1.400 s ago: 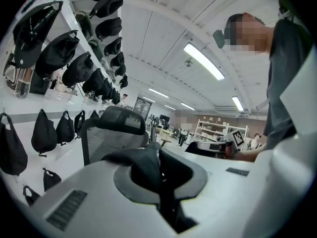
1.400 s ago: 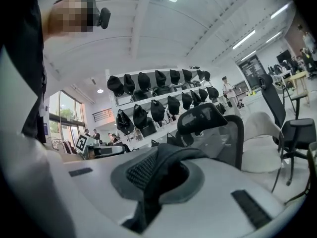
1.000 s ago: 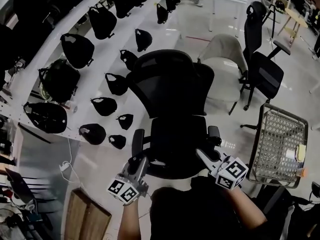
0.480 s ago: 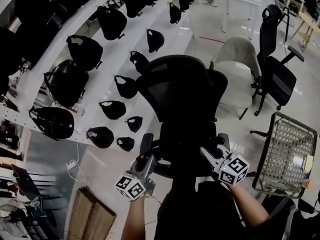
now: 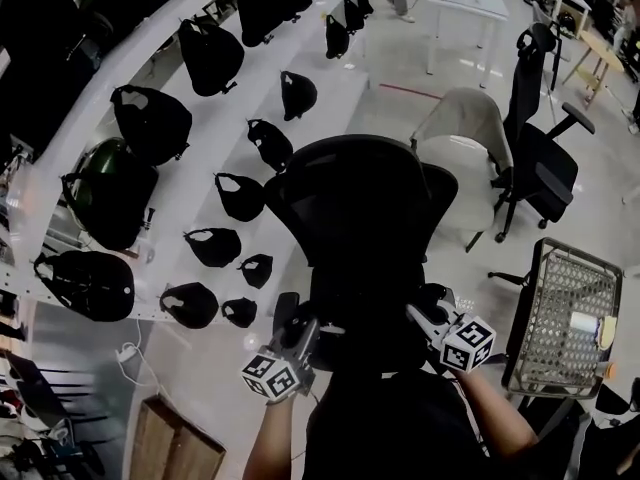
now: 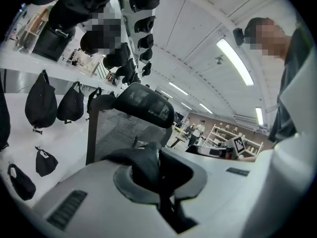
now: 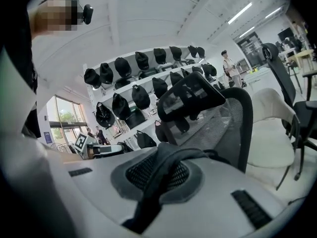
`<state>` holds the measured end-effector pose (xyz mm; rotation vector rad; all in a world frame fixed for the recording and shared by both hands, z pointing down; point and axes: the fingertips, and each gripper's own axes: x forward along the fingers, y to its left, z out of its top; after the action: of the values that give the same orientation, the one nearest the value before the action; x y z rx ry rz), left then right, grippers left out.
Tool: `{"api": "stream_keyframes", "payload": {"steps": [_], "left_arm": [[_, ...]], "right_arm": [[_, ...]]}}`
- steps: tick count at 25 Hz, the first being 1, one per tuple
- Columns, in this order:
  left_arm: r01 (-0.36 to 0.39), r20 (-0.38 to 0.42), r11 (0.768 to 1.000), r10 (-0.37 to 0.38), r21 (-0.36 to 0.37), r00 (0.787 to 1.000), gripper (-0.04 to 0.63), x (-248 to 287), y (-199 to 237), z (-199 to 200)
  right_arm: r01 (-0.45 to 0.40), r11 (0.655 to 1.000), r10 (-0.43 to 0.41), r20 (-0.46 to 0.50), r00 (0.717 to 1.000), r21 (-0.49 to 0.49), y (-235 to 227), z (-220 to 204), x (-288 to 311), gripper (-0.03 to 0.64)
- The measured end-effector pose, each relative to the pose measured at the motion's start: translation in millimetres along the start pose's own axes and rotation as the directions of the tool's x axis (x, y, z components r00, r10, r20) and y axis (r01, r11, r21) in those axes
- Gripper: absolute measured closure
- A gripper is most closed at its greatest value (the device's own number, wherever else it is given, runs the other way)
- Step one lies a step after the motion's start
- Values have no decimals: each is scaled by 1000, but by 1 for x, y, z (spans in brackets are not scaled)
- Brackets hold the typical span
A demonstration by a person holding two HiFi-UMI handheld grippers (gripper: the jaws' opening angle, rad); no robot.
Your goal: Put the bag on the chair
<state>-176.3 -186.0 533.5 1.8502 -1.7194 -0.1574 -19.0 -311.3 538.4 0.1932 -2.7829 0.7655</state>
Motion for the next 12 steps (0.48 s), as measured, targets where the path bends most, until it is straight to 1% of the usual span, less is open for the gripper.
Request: {"api": "stream_keyframes", "payload": {"steps": [4,7,12], "left_arm": [[9,-23,999,-9,-32,1000,572,19,26,-2],[5,-18,997,-6,-82,1000,572,30,47,0],[0,-37,993,-4,-122,999,572,53,83,-5]], "right_arm": [[44,999,-44,-42,998,-2,-21,-9,22,597],[57,998,-56,-68,996,10,-34,-17,40,597],[66,995,-58,-101,993,73,-62,-33,62,597]]}}
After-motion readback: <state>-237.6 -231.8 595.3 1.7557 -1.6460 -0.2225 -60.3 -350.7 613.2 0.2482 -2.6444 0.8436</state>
